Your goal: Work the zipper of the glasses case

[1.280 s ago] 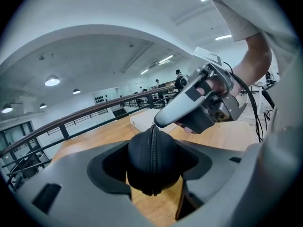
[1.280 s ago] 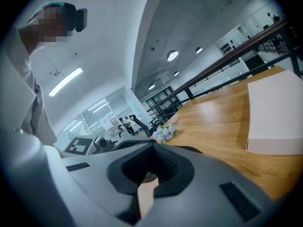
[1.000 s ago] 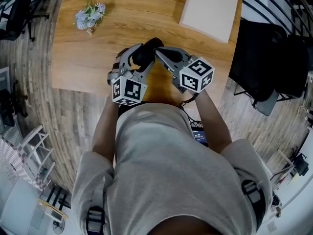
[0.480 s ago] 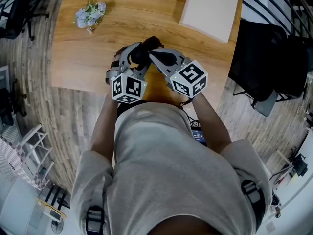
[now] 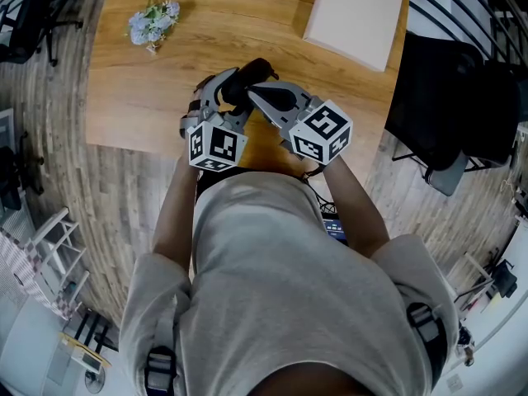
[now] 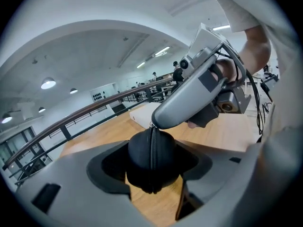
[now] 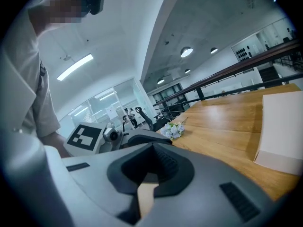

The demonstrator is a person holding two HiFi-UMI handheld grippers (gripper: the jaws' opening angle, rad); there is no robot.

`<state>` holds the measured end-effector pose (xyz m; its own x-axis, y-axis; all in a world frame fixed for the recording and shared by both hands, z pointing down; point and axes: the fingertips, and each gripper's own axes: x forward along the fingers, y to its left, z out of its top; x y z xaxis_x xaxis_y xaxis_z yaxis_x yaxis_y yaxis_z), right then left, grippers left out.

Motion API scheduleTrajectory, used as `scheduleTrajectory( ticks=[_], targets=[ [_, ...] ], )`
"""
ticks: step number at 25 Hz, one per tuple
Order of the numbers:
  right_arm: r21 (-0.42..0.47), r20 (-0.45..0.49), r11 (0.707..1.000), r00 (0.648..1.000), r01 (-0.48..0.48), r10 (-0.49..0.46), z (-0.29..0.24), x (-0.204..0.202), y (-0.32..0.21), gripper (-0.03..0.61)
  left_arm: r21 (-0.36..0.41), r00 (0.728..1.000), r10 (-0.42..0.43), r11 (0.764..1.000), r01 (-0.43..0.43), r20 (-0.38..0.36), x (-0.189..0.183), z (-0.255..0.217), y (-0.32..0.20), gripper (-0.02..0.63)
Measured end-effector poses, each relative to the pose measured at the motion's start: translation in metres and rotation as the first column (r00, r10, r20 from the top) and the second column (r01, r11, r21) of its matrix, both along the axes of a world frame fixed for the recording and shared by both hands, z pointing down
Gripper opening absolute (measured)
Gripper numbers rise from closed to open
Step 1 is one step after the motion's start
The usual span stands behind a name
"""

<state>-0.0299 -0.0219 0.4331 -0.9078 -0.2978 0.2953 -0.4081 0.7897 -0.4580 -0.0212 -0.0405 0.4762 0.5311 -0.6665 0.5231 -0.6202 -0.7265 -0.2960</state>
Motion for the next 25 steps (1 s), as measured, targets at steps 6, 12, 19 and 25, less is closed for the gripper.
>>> scheduleTrajectory(
  ticks=[6, 12, 19, 25],
  targets=[
    [-0.040, 0.068, 0.999, 0.998, -0.017, 0.020, -0.009, 0.011, -0.011, 0.025, 0.006, 0.999, -0.008, 1.000, 0.009, -0.036, -0.007, -0.002, 0.003, 0.272],
    [-0.062, 0.058, 0.997, 0.997, -0.040, 0.044, -0.004, 0.016, -0.017, 0.025, 0.002, 1.000, -0.001, 1.000, 0.001, 0.002, -0.009, -0.004, 0.003, 0.272],
    [0.052, -0.071, 0.998, 0.997, -0.034, 0.037, -0.003, 0.011, -0.016, 0.025, -0.044, 0.997, -0.031, 0.998, 0.034, 0.066, -0.010, 0.006, -0.004, 0.270],
    [0.108, -0.121, 0.994, 0.993, -0.003, 0.016, -0.007, 0.005, -0.010, 0.025, -0.052, 0.992, -0.026, 0.998, 0.033, 0.123, -0.012, 0.011, -0.008, 0.270]
  ],
)
